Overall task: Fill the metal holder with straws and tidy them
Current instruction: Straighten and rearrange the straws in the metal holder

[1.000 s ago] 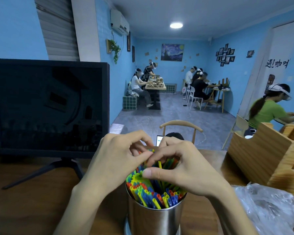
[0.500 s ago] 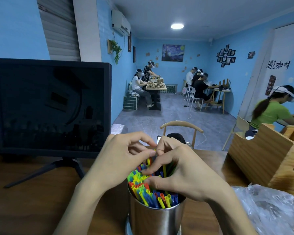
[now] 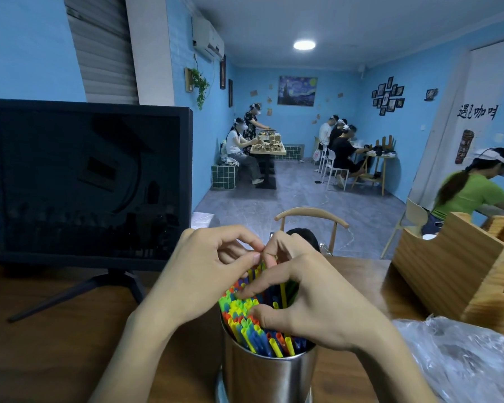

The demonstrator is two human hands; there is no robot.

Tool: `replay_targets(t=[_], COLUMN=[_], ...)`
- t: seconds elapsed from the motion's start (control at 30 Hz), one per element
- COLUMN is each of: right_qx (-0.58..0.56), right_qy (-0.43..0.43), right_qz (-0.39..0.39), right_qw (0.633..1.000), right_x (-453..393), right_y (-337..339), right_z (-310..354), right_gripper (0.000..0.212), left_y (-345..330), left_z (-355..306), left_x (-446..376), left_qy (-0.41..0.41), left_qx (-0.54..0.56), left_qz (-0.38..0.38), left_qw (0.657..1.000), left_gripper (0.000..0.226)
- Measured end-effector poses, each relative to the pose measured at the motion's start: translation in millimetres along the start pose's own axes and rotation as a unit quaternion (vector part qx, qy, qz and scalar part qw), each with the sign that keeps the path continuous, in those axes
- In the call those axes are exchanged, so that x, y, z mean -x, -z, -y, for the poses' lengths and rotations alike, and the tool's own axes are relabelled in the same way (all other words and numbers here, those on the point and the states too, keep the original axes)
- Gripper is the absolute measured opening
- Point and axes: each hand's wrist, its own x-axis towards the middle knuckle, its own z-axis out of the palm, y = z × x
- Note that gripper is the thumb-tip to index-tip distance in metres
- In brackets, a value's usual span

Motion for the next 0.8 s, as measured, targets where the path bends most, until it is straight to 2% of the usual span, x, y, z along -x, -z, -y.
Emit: replay_targets(t=[0.3,0.43,0.5,0.63,0.8], right_qx=[0.007,-0.068,-0.124,-0.257,-0.287], right_qy=[0.004,-0.015,-0.014,0.014,0.053], right_qz=[-0.047,-0.101,-0.135,-0.241,-0.436], right_qw=[0.999,0.992,0.983,0.936,0.851], right_x=[-1,0,1,2,4], right_y=[0,8,13,18,24], right_z=[-12,-20,-20,-14,-11], right_gripper=[0.007,0.009,0.012,0.012,0.013], left_y=[3,9,12,11,6], left_z=[-1,-2,-3,-4,-4], left_x=[1,2,3,4,3], left_qy=[-0.007,-0.022,-0.022,-0.015,-0.033], left_qx=[0.009,0.003,0.014,-0.006,-0.016], left_qz=[-0.004,0.020,0.053,0.137,0.155], left_qw=[1.000,1.000,0.998,0.990,0.987], left_gripper=[0.015,0.002,0.012,0.025,0.020])
